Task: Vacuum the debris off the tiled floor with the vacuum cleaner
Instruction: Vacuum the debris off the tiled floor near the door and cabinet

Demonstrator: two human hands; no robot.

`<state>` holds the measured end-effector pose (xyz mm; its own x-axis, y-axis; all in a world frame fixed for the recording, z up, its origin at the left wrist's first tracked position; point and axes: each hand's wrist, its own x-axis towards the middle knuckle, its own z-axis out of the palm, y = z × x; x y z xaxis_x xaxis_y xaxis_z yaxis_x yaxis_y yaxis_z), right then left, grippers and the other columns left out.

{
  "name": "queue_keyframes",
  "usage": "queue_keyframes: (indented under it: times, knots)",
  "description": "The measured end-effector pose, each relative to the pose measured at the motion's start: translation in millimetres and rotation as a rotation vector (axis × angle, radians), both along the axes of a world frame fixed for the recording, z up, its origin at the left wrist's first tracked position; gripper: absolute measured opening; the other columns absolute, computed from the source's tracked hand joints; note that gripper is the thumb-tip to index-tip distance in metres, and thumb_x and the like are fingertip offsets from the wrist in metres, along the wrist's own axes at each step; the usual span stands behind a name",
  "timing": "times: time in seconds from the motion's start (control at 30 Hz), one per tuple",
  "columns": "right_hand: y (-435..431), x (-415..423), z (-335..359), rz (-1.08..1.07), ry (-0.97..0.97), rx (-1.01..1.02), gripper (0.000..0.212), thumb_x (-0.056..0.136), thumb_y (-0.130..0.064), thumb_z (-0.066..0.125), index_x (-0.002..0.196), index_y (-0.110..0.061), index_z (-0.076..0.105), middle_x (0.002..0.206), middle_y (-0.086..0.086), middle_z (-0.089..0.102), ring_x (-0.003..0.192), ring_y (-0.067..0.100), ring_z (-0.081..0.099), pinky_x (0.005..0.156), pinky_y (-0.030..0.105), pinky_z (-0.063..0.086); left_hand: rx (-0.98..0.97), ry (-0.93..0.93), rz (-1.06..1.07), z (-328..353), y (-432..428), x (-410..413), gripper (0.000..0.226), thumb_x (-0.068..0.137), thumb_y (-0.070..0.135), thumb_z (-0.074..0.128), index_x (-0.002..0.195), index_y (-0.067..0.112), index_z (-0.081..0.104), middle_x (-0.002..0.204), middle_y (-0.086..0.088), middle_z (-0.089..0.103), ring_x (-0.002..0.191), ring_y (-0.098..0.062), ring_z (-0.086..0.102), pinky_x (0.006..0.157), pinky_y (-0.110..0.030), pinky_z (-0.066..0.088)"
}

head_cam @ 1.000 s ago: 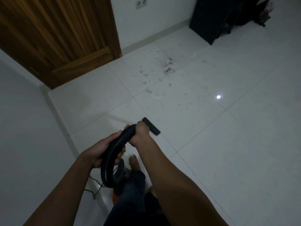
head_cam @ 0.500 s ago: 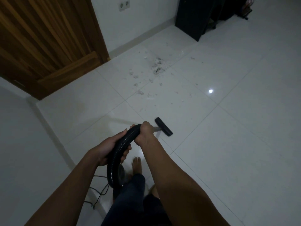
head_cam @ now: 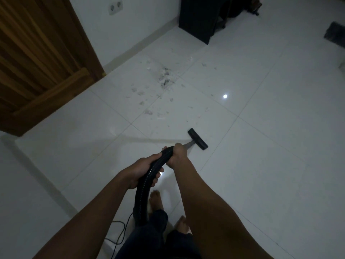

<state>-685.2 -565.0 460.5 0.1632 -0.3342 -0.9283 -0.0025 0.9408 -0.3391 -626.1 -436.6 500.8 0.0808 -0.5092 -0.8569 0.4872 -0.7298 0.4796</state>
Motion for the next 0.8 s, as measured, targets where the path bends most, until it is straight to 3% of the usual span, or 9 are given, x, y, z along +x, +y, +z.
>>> queue_keyframes:
  times: [0.2,0.37,0.57,0.7,0.8]
  knots:
    - [-28,-5,-12,0.068,0.083,-0.048,0.02,0.101,-0.02,0.037,0.117,-0.009,0.039,0.086,0.019,0.059,0.068,0.025,0.059,0.078,0.039,0.053,0.007,0.006,-0.048,-12,-32,-2,0.062,0.094,0.061,0.049,0.096,0.001,0.064,0.065,-0.009,0.06,0.054,-0.021,0.057,0.055,-0.031,0.05]
    - [-42,-4,-7,0.079,0.1,-0.087,0.027,0.099,-0.018,0.039,0.124,-0.008,0.039,0.1,0.021,0.057,0.066,0.025,0.059,0.058,0.033,0.052,-0.063,0.069,-0.076,-13,-38,1,0.065,0.093,0.063,0.048,0.097,0.0,0.062,0.065,-0.011,0.058,0.055,-0.024,0.056,0.055,-0.032,0.049]
    - [-48,3,-3,0.141,0.154,-0.068,0.029,0.1,-0.021,0.039,0.126,-0.01,0.039,0.085,0.018,0.059,0.065,0.025,0.058,0.057,0.034,0.051,-0.074,0.108,-0.081,-15,-48,2,0.065,0.094,0.063,0.045,0.1,0.0,0.061,0.068,-0.01,0.06,0.059,-0.023,0.059,0.062,-0.035,0.051]
    - [-47,20,18,0.188,0.039,-0.076,0.018,0.102,-0.017,0.036,0.115,-0.006,0.041,0.093,0.018,0.052,0.06,0.024,0.054,0.051,0.033,0.051,-0.172,0.285,-0.083,-7,-35,22,0.059,0.091,0.052,0.05,0.102,-0.004,0.063,0.086,-0.02,0.065,0.08,-0.033,0.064,0.085,-0.046,0.051]
    - [-21,28,35,0.261,0.002,-0.045,0.017,0.102,-0.016,0.038,0.114,-0.006,0.044,0.087,0.017,0.053,0.06,0.025,0.053,0.052,0.033,0.051,-0.22,0.322,-0.171,-5,-10,40,0.061,0.086,0.05,0.062,0.116,-0.003,0.066,0.114,-0.026,0.064,0.108,-0.041,0.061,0.11,-0.057,0.036]
